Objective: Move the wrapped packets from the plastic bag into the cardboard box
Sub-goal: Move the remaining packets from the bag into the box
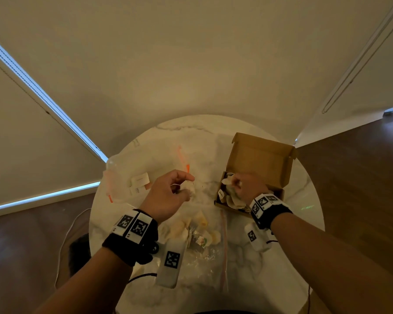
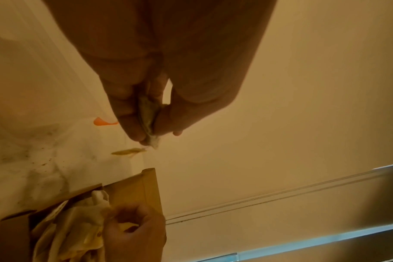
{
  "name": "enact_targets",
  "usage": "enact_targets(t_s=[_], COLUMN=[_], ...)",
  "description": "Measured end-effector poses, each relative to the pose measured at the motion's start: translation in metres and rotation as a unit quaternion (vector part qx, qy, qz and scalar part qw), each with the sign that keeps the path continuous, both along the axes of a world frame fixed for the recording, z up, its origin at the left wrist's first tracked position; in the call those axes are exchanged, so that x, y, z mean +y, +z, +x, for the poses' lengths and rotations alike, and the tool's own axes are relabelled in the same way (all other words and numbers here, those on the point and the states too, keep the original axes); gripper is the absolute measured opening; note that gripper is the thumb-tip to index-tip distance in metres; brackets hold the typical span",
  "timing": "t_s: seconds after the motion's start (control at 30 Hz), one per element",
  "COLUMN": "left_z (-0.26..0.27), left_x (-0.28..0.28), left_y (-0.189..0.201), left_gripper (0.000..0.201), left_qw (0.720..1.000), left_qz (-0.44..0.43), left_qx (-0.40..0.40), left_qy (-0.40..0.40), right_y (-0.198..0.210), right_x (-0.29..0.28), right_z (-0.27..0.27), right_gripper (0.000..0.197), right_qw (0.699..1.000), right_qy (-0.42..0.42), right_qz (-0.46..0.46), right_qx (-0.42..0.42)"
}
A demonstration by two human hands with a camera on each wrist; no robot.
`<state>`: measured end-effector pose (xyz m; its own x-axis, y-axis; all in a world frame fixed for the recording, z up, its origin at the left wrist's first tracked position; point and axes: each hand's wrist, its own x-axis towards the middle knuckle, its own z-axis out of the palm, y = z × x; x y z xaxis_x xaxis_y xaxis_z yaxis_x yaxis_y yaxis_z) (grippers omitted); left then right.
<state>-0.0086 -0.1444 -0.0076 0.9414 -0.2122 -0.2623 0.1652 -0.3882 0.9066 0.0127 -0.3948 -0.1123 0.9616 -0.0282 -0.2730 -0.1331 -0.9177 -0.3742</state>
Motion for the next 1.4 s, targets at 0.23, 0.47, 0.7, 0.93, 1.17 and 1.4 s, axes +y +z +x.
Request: enact_targets(t_s=[0.23,0.47,0.7,0.93,1.17,1.4], left_z=[0.003,-0.003,-0.010,-0.019,-0.033,-0.026], left_x=[0.004,-0.011,-0.013,-0.011,-0.001,0.009], left_y=[-0.007,0.001,0.019,0.029,0.038,0.036], left_gripper=[0.031,0.030,0.026,0.017,0.017,0.019], left_qw=[0.999,0.993,0.958,0.969,0.986,0.989], left_qz=[-0.027,-0.097,-0.252,-0.230,-0.145,-0.013], left_qx=[0.012,0.015,0.104,0.074,0.058,-0.042], left_qy=[0.038,0.067,0.086,0.049,-0.057,-0.143], right_y=[0.004,0.075,0.116,0.130,0.146,0.154], right_x=[-0.011,0.023,0.056,0.066,0.061,0.059], right_z=[-0.013,-0.032,-0.050,-0.050,-0.053,-0.055], right_gripper=[0.038,0.013,0.024,0.002,0.007,0.007], right_qw=[0.985,0.962,0.919,0.914,0.887,0.892], right_qy=[0.083,0.016,0.081,-0.017,-0.025,0.008], right_qz=[-0.109,0.222,0.320,0.371,0.420,0.399], right_qx=[0.105,-0.159,-0.215,-0.160,-0.190,-0.213])
